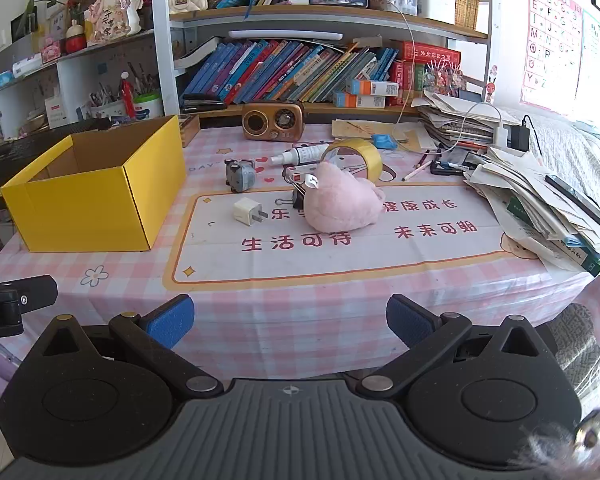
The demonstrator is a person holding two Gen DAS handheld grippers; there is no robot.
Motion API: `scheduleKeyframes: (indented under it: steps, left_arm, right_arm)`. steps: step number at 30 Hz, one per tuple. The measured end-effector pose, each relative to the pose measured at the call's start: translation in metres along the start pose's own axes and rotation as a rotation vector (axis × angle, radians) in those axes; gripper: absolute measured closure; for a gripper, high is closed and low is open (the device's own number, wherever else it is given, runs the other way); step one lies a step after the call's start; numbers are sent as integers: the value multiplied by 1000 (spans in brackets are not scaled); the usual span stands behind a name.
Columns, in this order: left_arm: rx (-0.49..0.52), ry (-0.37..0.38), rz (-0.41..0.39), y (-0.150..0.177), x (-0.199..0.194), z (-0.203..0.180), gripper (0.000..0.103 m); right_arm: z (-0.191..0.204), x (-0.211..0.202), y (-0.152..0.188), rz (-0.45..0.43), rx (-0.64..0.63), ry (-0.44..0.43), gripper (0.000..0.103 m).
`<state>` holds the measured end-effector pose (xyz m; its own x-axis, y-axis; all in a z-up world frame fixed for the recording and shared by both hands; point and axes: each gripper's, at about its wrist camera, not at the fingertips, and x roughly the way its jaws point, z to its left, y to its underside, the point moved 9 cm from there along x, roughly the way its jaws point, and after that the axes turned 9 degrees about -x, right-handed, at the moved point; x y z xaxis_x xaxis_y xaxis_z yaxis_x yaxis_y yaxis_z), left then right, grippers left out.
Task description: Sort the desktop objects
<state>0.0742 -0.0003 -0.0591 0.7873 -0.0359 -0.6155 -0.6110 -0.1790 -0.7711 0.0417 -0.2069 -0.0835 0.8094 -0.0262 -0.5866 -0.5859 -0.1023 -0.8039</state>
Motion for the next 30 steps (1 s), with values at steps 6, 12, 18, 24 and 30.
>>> scheduleKeyframes:
  steps: [6,12,18,24,30]
  left_arm:
    - [1,1,2,0,0,0,0]
    - [10,1,1,1,-2,-3,0]
    - [10,4,4,0,-2,-4,0]
    - [10,14,12,-1,0,-5,0]
    - [22,44,26,-1,4,-10,0]
  right_arm:
    - [0,-1,1,1,0,1,0]
    - [0,-2,1,-1,-1,-1,0]
    - [1,3,0,4,4,3,0]
    - [0,0,0,-3,2,1,0]
    - [-4,2,0,2,24,18,0]
